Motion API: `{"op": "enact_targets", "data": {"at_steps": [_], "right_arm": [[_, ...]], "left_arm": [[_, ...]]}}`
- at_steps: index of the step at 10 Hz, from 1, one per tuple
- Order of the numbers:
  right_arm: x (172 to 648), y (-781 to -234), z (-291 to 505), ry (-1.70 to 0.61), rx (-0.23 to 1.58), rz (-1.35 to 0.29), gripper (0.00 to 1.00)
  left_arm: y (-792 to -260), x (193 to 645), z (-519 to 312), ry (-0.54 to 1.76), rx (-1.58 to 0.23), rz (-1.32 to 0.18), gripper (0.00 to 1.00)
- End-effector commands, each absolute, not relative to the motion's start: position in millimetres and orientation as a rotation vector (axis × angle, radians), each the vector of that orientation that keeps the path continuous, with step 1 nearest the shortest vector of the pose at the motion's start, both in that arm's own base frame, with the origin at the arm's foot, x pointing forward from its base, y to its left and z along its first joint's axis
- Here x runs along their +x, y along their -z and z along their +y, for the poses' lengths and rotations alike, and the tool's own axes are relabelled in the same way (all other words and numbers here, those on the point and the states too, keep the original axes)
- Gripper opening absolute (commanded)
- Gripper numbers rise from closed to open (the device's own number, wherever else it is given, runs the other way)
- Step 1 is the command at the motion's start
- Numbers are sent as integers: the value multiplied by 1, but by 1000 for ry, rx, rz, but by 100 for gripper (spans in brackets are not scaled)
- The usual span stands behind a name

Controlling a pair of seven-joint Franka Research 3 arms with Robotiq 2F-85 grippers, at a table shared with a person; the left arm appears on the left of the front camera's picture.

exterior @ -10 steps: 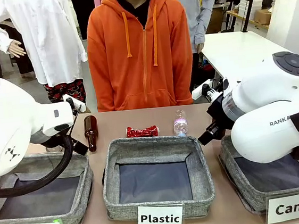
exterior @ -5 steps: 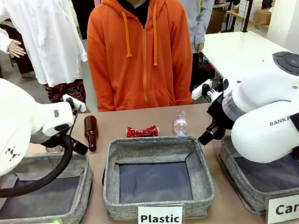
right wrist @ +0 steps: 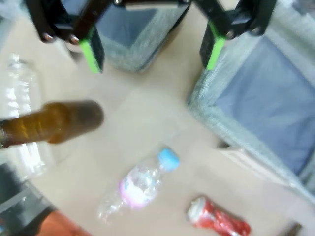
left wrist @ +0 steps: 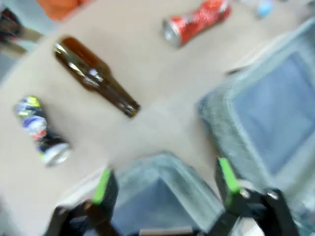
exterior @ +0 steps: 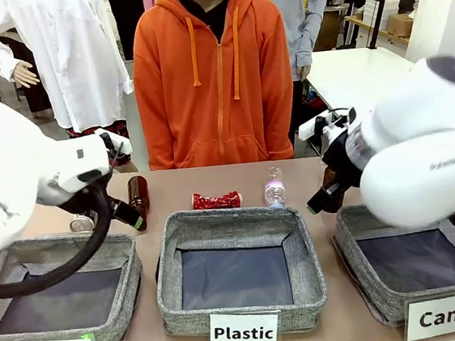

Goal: Sort the can waste into the basket.
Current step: Pick up the can waste from the table and place it in the right Fabric basket.

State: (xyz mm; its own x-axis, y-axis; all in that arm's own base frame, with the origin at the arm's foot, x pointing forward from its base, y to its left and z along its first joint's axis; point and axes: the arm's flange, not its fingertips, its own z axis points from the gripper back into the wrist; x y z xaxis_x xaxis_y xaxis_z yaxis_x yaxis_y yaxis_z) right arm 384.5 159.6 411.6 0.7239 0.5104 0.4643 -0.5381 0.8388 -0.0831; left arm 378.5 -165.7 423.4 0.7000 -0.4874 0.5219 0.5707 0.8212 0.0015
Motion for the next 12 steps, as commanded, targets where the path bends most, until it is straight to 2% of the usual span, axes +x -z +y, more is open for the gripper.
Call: {"op": "enact_targets", "data": {"at_steps": [1,3,4,5,6,8,10,12], "right_arm": [[361,-483,143,-425,244,-386,100],[320,-528,105,-365,416,-313,100],[299,-544,71,-345,490,-326,100],[285,-552,23,-261,566,-362,100],[274,-554,-29,-152,663,-414,100],[257,-532,-126,12,831,-534,100],[242,-504,-188,144,1004,-614,100],[240,-469,-234,329,1043,-707,100]], "left_arm": [[-487,352,-140,515,-266,-436,100],[-525,322,-98,570,-428,-400,100],[-538,316,-62,539,-477,-423,100],[-546,314,-15,544,-617,-387,100],[-544,316,34,419,-732,-399,100],[-516,317,128,169,-985,-477,100],[-477,312,186,-72,-1134,-543,100],[-445,318,213,-229,-1255,-600,100]]}}
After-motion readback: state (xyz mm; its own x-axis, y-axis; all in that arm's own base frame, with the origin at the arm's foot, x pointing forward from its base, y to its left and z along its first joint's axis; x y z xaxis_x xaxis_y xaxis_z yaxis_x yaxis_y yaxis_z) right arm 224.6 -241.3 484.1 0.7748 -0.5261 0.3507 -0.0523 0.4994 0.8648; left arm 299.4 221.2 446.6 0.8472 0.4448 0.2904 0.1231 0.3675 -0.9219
